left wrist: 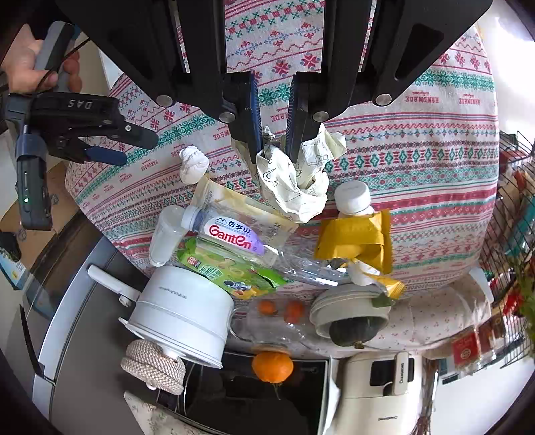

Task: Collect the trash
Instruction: 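Grasp the crumpled wrapper with the left tool while the right tool grasps the white tissue ball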

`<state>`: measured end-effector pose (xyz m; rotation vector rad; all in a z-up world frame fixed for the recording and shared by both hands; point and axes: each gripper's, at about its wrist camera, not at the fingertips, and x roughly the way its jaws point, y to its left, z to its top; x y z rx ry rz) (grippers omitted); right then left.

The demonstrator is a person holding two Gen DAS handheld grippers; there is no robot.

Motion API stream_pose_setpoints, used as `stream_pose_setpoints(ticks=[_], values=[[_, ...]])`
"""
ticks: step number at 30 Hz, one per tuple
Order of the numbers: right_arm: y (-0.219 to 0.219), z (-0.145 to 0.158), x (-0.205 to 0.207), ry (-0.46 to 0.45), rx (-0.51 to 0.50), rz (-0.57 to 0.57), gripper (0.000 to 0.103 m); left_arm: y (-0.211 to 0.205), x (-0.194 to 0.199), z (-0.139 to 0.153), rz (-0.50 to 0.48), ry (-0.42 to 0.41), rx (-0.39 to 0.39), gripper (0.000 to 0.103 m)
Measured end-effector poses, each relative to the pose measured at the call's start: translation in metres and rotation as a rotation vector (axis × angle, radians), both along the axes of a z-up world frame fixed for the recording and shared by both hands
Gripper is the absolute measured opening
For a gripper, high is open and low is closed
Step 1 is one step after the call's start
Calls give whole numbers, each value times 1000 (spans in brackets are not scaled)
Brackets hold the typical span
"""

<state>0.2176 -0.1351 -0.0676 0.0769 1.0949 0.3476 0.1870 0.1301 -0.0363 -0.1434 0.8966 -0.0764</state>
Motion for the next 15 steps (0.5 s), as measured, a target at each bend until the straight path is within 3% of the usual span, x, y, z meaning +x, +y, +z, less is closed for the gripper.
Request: stream_pose_setpoints(ticks=[7, 11, 15], values=[[52, -20, 13, -42, 7, 80, 84, 23, -3, -8, 33, 34, -23, 14], [73, -36, 24, -28, 47, 85, 67, 30, -3, -11, 40, 47, -26, 14], [85, -44, 30, -46, 33, 74, 57, 35, -5, -11, 47, 45, -36, 14]])
